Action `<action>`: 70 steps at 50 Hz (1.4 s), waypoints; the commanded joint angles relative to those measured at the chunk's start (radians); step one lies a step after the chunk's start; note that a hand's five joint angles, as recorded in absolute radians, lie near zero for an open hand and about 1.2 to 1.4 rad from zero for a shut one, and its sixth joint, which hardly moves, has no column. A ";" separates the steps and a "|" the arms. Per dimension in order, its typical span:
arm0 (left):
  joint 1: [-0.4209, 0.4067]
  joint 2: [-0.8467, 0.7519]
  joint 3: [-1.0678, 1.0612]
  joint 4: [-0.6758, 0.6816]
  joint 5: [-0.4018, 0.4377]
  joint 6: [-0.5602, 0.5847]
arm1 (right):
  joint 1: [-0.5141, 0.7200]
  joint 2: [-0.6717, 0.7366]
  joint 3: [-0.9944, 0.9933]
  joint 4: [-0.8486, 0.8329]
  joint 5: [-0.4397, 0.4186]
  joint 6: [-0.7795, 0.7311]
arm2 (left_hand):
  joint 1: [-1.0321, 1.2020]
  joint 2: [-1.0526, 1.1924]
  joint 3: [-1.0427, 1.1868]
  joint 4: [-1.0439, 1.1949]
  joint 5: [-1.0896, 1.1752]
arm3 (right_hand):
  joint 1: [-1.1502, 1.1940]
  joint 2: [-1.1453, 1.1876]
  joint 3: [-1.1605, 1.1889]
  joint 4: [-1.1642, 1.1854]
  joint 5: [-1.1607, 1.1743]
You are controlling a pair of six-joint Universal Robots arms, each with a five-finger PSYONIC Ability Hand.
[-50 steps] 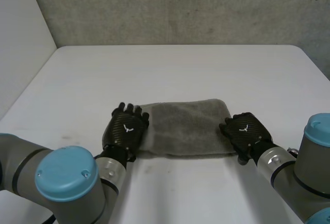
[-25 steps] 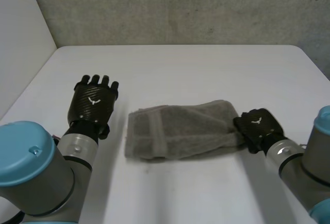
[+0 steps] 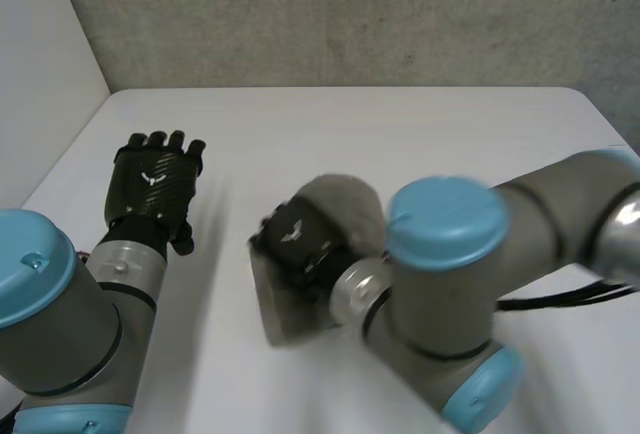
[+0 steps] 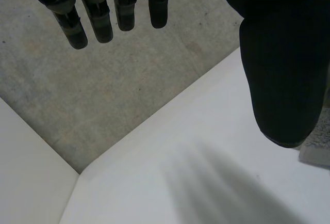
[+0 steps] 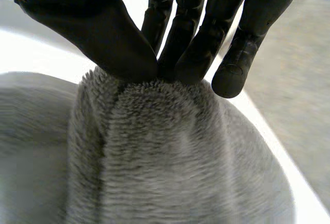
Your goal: Fold the towel.
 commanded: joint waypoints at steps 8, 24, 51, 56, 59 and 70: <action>-0.032 -0.013 0.057 0.002 0.060 -0.024 | -0.096 -0.191 0.088 -0.009 0.054 0.153 | -0.004 0.005 0.001 0.003 -0.010 | -1.107 -1.154 -1.160 -1.163 -1.170; -0.172 -0.226 0.322 -0.181 0.067 -0.303 | -0.309 -0.199 0.142 0.032 0.040 0.467 | 0.005 0.014 0.009 0.012 -0.001 | -1.107 -1.154 -1.160 -1.163 -1.170; -0.198 -0.485 0.530 -0.319 0.202 -0.433 | -0.400 0.097 -0.071 0.161 -0.157 0.490 | 0.037 0.046 0.042 0.044 0.031 | -1.107 -1.154 -1.160 -1.163 -1.170; -0.187 -0.446 0.438 -0.316 0.170 -0.432 | -0.390 0.137 -0.110 0.180 -0.167 0.519 | 0.034 0.043 0.039 0.041 0.029 | -1.107 -1.154 -1.160 -1.163 -1.170; -0.186 -0.423 0.395 -0.314 0.143 -0.432 | -0.378 0.143 -0.114 0.180 -0.167 0.523 | 0.034 0.043 0.039 0.041 0.029 | -1.107 -1.154 -1.160 -1.163 -1.170; -0.186 -0.396 0.333 -0.319 0.068 -0.429 | -0.312 0.164 -0.117 0.178 -0.164 0.520 | 0.034 0.043 0.039 0.041 0.029 | -1.107 -1.154 -1.160 -1.163 -1.170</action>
